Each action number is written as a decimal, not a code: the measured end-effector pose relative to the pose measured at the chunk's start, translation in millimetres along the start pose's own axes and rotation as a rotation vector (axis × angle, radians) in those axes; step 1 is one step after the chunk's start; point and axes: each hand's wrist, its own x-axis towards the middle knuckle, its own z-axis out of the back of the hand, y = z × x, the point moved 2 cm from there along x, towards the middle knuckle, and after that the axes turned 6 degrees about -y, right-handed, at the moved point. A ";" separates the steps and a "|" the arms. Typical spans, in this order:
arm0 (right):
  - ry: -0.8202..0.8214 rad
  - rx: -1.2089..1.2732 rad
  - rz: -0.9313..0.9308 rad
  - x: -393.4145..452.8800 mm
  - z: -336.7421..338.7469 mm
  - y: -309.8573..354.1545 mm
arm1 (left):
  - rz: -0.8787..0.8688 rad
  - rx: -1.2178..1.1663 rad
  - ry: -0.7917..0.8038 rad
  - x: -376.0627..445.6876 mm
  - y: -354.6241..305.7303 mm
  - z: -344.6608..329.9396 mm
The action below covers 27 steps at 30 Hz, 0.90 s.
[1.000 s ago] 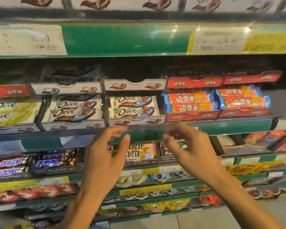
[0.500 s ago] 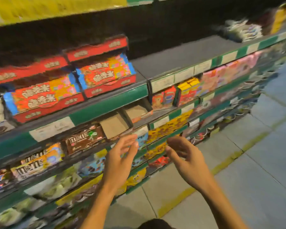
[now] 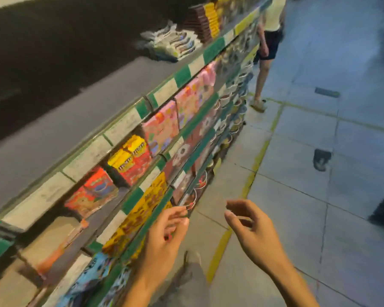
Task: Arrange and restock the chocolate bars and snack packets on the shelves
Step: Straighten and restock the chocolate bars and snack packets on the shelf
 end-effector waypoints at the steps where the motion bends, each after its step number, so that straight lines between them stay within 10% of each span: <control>1: -0.028 -0.005 -0.005 15.7 2.5 0.5 | 0.004 0.000 0.018 19.4 -0.6 -7.4; 13: -0.188 -0.095 -0.011 198.6 44.8 34.3 | -0.126 0.077 0.180 250.5 -77.7 -78.8; 27: 0.324 -0.058 0.381 470.0 15.4 130.1 | -0.177 0.114 -0.419 382.0 -182.7 -94.3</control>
